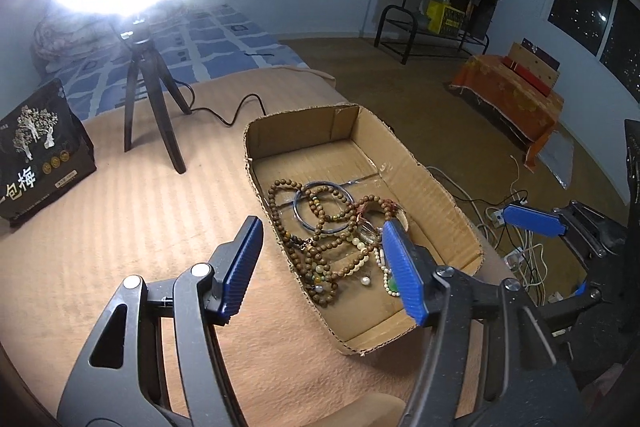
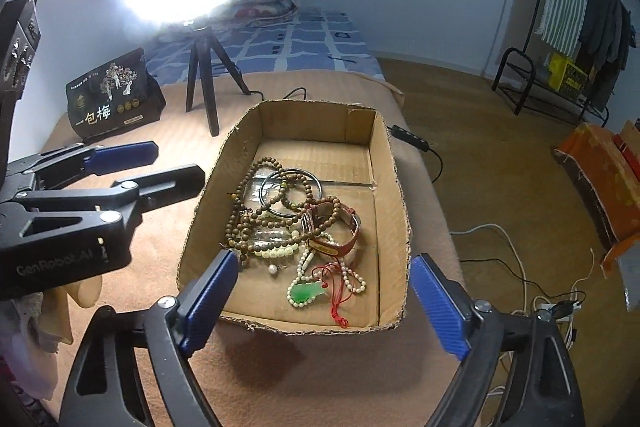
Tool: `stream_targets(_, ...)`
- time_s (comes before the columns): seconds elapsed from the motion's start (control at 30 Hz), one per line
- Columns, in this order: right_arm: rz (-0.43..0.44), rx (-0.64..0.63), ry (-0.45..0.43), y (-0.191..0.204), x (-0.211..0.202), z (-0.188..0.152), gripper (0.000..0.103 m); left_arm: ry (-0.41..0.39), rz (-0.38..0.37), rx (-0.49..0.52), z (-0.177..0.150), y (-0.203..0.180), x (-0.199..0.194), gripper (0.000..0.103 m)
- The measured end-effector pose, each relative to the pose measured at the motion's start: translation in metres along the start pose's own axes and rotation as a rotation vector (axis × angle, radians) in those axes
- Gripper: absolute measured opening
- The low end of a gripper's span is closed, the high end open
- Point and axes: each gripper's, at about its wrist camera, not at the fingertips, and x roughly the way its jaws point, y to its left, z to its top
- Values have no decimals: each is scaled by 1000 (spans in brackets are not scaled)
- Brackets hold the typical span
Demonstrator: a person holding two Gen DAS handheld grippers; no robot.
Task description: Organize jewelry
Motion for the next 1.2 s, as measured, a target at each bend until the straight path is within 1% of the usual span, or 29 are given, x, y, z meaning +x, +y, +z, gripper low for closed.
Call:
stream_targets(0.07,-14,-5,-3,2,-3,0,93,-5,6,-2,1,1,-5,66)
stream_targets(0.1,-17,-6,-5,3,-4,0,94,-8,10,-3,1,1,-7,69)
stream_targets(0.17,-20,-10,-13,5,-10,1,94,-16,14,0,1,0,-11,70)
stream_targets(0.3,-31,-4,-26,7,-20,1,95,-31,21,13,1,1,-26,70)
stream_targets(0.37,-35,3,-38,7,-28,1,97,-37,27,16,1,2,-34,70)
stream_targets(0.53,-48,23,-71,8,-49,1,99,-65,39,34,-4,4,-60,71)
stream_targets(0.67,-50,28,-96,12,-66,-2,100,-82,26,31,-10,7,-85,72)
stream_targets(0.73,-52,32,-107,14,-73,-3,100,-92,20,30,-13,8,-97,74)
stream_targets(0.77,-52,34,-112,15,-77,-3,100,-102,22,33,-15,9,-104,78)
stream_targets(0.8,-51,36,-120,16,-81,-4,100,-111,26,34,-17,9,-111,80)
stream_targets(0.93,-66,38,-151,23,-98,-7,102,-125,30,41,-26,11,-132,81)
stream_targets(1.07,-63,43,-173,29,-113,-11,103,-145,54,42,-37,14,-153,81)
stream_targets(1.2,-72,37,-196,37,-125,-14,103,-141,58,27,-48,16,-170,81)
